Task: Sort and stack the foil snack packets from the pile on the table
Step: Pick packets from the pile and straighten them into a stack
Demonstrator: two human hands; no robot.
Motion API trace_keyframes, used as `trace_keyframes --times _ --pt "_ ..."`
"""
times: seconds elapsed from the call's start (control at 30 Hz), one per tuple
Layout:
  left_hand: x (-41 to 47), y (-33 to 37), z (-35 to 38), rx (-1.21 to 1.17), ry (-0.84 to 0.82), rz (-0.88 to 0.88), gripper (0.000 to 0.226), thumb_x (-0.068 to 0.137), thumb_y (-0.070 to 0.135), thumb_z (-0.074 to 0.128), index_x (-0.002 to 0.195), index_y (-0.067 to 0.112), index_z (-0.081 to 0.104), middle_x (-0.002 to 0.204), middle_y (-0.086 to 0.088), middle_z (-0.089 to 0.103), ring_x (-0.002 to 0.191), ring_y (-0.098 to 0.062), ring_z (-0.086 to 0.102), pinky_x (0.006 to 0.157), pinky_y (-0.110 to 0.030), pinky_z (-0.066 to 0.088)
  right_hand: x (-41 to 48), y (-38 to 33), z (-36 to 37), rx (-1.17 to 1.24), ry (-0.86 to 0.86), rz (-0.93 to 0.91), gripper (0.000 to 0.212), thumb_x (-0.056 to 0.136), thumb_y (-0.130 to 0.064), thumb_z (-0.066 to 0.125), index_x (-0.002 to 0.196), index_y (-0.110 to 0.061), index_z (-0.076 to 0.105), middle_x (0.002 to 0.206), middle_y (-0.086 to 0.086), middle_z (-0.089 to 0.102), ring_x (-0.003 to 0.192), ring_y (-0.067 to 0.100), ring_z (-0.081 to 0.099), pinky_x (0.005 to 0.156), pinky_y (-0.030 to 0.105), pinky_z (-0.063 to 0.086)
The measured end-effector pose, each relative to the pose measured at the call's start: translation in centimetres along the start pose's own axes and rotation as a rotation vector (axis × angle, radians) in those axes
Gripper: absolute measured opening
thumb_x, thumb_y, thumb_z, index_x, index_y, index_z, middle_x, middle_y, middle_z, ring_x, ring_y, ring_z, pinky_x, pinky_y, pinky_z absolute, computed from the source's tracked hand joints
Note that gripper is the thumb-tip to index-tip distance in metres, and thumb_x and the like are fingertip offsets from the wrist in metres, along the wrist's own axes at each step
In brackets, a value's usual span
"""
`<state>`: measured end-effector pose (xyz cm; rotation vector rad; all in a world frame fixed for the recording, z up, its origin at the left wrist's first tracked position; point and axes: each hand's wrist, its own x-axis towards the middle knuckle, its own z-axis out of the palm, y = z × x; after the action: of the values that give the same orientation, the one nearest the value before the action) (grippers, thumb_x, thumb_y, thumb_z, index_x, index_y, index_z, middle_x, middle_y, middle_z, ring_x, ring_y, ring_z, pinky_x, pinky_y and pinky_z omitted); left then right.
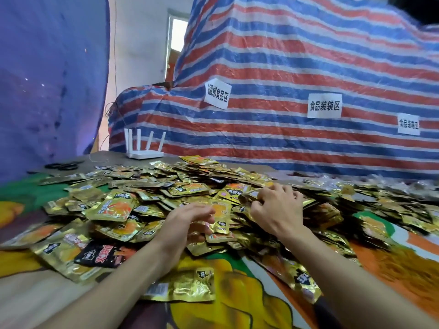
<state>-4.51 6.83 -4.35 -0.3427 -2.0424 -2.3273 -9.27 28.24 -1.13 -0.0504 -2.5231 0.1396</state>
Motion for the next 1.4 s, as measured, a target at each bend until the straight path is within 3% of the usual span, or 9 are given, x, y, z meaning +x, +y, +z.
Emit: trace_keyframes --times 0.13,0.27,0.43,0.57,0.77,1.03,1.17,1.27,1.4 --pt "-0.5 0.1 0.1 0.383 0.185 0.281 0.013 0.093 0.008 0.064 0.093 0.021 0.066 0.086 0.001 0.066 0.074 -0.012 0.059 0.057 -0.016 0.046 -0.5 -2.2 -0.6 0.015 0.096 -0.022 0.045 0.087 -0.047 0.053 0.123 -0.024 0.067 0.127 0.009 0.06 0.123 0.029 0.047 0.108 0.047 0.03" --pt "-0.4 1.8 -0.5 0.604 0.314 0.383 0.02 0.091 0.003 0.058 0.093 0.022 0.064 0.092 0.006 0.06 0.082 -0.014 0.058 0.07 -0.035 0.053 -1.5 -5.7 -0.1 0.245 -0.079 -0.125 0.05 0.085 -0.045 0.06 0.131 -0.026 0.06 0.13 0.007 0.057 0.126 0.028 0.047 0.104 0.043 0.039" --pt "0.0 4.1 -4.9 1.08 0.393 0.188 0.031 0.079 0.011 0.062 0.097 0.036 0.057 0.11 0.008 0.054 0.114 -0.017 0.05 0.108 -0.044 0.037 -2.3 -9.7 2.5 0.277 -0.373 -0.149 0.061 0.084 -0.043 0.059 0.143 -0.032 0.048 0.144 0.01 0.046 0.135 0.033 0.039 0.112 0.052 0.034" --pt "0.2 3.6 -9.3 1.37 0.51 -0.119 0.057 0.079 0.021 0.063 0.133 0.035 0.048 0.143 -0.007 0.042 0.137 -0.03 0.033 0.116 -0.05 0.02 -1.6 -12.0 4.5 0.307 -0.411 -0.158 0.067 0.087 -0.037 0.056 0.151 -0.035 0.039 0.158 0.003 0.035 0.145 0.029 0.029 0.117 0.058 0.02" --pt "0.5 0.7 -11.3 1.33 0.472 -0.227 0.072 0.081 0.033 0.059 0.148 0.036 0.032 0.151 -0.008 0.038 0.138 -0.033 0.035 0.111 -0.051 0.032 0.6 -14.1 5.8 0.286 -0.514 -0.178 0.069 0.092 -0.028 0.05 0.154 -0.046 0.027 0.167 -0.004 0.021 0.153 0.031 0.016 0.117 0.066 0.01" --pt "0.5 0.3 -10.8 1.461 0.586 0.057 0.045 0.089 0.016 0.054 0.131 0.032 0.053 0.123 0.002 0.06 0.115 -0.025 0.055 0.099 -0.044 0.035 -0.5 -13.9 6.5 0.326 -0.247 -0.178 0.038 0.101 -0.029 0.052 0.134 -0.045 0.061 0.134 -0.006 0.064 0.131 0.023 0.048 0.109 0.051 0.029" --pt "0.4 0.8 -11.1 1.307 0.743 0.31 0.022 0.102 0.03 0.049 0.118 0.03 0.064 0.104 0.002 0.069 0.089 -0.024 0.058 0.083 -0.039 0.036 -0.5 -13.0 5.6 0.382 -0.144 -0.17 0.025 0.102 -0.034 0.053 0.118 -0.036 0.072 0.114 -0.005 0.073 0.112 0.025 0.063 0.097 0.045 0.042" --pt "0.3 1.1 -11.6 1.158 0.862 0.375 0.025 0.103 0.035 0.05 0.116 0.021 0.066 0.077 0.002 0.06 0.069 -0.022 0.05 0.067 -0.034 0.037 -0.3 -12.9 5.2 0.406 -0.074 -0.179 0.022 0.101 -0.033 0.054 0.104 -0.025 0.074 0.099 0.0 0.073 0.101 0.031 0.065 0.089 0.043 0.047" --pt "0.3 1.0 -12.4 0.952 0.977 0.283 0.028 0.102 0.04 0.051 0.092 0.017 0.063 0.062 0.009 0.051 0.058 -0.018 0.049 0.054 -0.03 0.031 -0.5 -13.3 5.2 0.378 -0.302 -0.253 0.037 0.089 -0.025 0.061 0.122 -0.038 0.068 0.13 -0.003 0.065 0.126 0.025 0.051 0.106 0.049 0.035"
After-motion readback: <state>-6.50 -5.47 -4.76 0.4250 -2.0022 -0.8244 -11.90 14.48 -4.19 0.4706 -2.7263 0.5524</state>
